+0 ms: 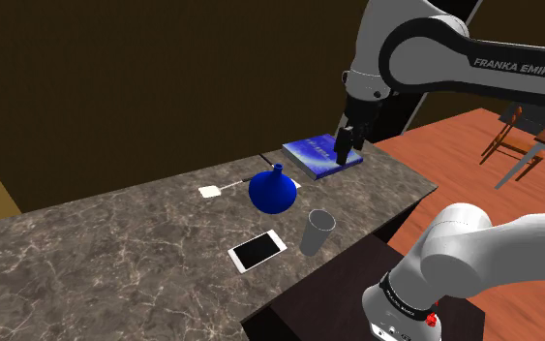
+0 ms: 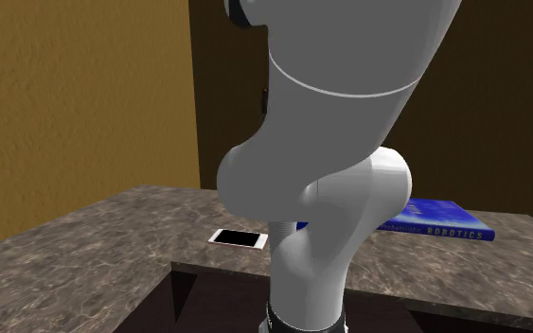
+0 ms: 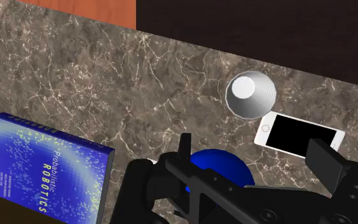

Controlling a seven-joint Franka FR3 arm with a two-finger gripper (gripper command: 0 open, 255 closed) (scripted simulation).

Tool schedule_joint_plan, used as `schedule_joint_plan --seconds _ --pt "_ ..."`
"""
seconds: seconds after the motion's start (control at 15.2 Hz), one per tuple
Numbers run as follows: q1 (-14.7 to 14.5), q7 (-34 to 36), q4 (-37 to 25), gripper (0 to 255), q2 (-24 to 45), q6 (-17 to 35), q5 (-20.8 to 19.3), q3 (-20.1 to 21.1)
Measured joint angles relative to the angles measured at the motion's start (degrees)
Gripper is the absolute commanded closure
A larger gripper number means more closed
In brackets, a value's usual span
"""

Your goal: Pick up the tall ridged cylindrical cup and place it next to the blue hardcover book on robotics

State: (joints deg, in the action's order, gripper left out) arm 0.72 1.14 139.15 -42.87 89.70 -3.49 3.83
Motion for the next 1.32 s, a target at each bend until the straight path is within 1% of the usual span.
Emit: schedule_joint_plan --seconds 0.13,0.33,0.73,1.06,1.19,1.32 --pt "0.2 1.2 0.8 0 -0.2 0.6 0.5 0.4" --pt "1.3 7.6 5.8 0 -1.1 4.9 2.5 2.3" --pt "3.2 22.8 16.1 0 0.0 17.2 8.1 7.6" --pt "4.7 35.7 21.0 0 5.7 28.9 12.9 13.1" --pt "4.8 37.8 22.6 0 7.3 32.2 13.8 14.2" --pt "5.0 38.5 23.5 0 8.8 34.7 14.1 14.8"
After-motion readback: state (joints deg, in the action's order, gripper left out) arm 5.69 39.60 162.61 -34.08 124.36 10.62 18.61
